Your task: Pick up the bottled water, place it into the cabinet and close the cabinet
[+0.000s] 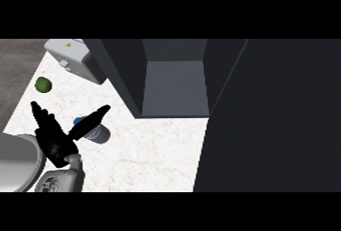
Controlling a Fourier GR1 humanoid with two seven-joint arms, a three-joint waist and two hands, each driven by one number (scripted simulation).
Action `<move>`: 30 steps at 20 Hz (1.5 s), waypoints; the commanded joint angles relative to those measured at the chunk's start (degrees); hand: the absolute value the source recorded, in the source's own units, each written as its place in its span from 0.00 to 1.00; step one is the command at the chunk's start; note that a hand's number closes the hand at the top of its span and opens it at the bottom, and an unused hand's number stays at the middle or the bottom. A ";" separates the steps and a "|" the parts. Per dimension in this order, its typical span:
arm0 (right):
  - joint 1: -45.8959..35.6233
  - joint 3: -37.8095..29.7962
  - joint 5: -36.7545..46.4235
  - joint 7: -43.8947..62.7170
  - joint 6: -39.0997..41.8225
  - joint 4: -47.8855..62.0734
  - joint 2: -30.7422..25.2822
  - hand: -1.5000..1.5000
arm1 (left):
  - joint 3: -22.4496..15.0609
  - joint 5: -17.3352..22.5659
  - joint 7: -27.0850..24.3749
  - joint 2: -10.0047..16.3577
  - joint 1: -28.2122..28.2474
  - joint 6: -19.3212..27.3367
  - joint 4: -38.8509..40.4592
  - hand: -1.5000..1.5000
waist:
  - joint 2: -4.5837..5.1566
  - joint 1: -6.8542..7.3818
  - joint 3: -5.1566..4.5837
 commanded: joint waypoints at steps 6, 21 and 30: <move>1.29 3.38 8.01 4.20 -2.06 -7.37 -2.73 0.00 | 0.86 15.74 -18.64 -0.48 -1.43 0.89 13.56 0.00 | -0.01 -0.31 -0.03; -2.50 2.99 7.14 3.51 -3.69 -4.61 -3.55 0.00 | 4.38 33.49 -41.51 -0.49 -9.42 0.10 36.19 0.00 | 0.13 -0.30 0.00; -0.15 5.46 8.22 5.59 -4.26 -8.94 -4.70 0.00 | 0.71 41.44 -49.96 -0.49 -2.39 -4.79 33.19 0.00 | -0.14 0.11 0.04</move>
